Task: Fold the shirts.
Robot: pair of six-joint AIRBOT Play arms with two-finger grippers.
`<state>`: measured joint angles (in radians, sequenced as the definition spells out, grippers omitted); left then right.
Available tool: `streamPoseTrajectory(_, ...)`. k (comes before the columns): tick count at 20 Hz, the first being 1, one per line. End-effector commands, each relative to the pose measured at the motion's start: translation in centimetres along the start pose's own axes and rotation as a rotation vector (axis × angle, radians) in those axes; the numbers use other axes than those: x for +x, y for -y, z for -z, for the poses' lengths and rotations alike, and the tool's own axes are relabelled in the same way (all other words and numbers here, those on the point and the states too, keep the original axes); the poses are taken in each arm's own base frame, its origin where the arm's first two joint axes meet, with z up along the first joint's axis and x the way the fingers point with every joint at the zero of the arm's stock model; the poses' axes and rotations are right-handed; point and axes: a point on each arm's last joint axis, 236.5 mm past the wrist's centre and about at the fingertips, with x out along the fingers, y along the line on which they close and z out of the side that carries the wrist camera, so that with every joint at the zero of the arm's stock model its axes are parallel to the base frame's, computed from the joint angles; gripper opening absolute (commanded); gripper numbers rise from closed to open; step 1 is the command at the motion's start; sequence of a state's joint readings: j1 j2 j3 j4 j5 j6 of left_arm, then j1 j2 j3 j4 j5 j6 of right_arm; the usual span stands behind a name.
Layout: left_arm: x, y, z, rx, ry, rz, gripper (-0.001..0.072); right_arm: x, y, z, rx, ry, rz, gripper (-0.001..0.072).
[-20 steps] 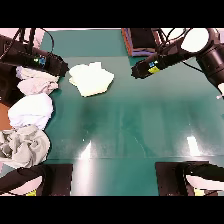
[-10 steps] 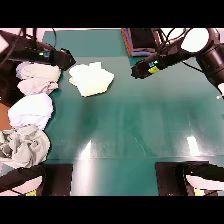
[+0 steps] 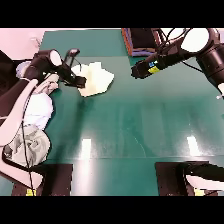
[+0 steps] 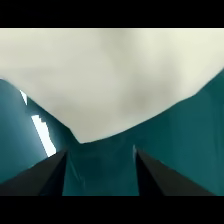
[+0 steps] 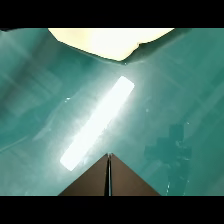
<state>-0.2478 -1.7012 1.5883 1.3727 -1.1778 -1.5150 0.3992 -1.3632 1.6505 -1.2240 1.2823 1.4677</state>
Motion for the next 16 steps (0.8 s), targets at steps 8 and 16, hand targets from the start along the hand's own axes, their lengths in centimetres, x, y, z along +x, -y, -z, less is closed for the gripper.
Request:
streamPoseTrajectory(8,5.7,-1.2,0.1,-0.046,-0.028,0.007,0.0452,0.0,0.0,0.0,0.000,0.000,-0.001,0.0018)
streamPoseTrajectory(16,-9.1,1.3,-8.1,0.054,0.256,-0.004,0.0021,-7.6,0.2,-5.4,-0.037,0.179,0.040,0.0018)
